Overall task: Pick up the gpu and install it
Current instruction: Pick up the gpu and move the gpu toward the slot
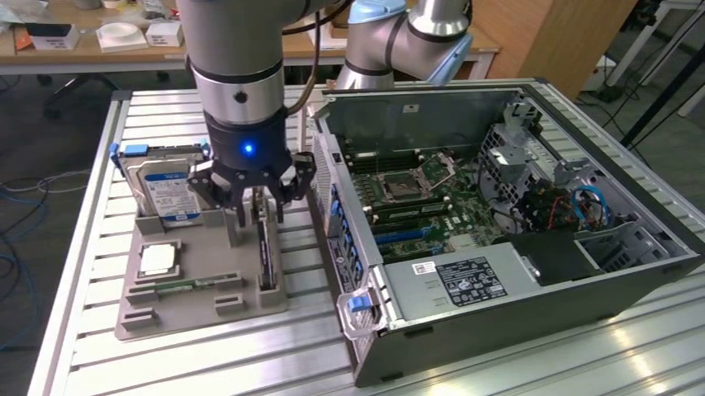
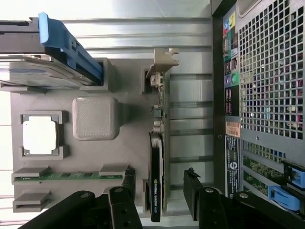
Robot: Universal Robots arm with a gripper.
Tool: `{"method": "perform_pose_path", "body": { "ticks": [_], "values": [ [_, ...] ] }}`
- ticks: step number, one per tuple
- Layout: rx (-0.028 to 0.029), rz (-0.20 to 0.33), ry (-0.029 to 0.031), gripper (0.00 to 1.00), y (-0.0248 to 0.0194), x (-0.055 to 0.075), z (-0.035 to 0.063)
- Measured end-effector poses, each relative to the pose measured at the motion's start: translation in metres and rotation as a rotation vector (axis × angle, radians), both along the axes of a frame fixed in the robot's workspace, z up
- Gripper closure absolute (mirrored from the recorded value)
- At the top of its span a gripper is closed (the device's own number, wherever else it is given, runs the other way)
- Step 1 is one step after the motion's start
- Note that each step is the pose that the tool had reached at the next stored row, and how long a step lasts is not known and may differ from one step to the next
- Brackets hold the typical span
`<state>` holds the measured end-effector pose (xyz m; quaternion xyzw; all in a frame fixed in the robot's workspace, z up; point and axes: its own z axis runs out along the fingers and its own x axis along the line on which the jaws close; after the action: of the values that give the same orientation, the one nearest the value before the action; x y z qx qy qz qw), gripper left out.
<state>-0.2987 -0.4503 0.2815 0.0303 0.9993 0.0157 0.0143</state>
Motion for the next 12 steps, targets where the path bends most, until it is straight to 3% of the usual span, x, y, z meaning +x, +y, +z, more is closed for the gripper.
{"method": "perform_pose_path", "body": {
  "ticks": [12],
  "values": [
    [0.0001,0.000,-0.0002,0.47,-0.0026,0.0000,-0.0101]
  ]
}}
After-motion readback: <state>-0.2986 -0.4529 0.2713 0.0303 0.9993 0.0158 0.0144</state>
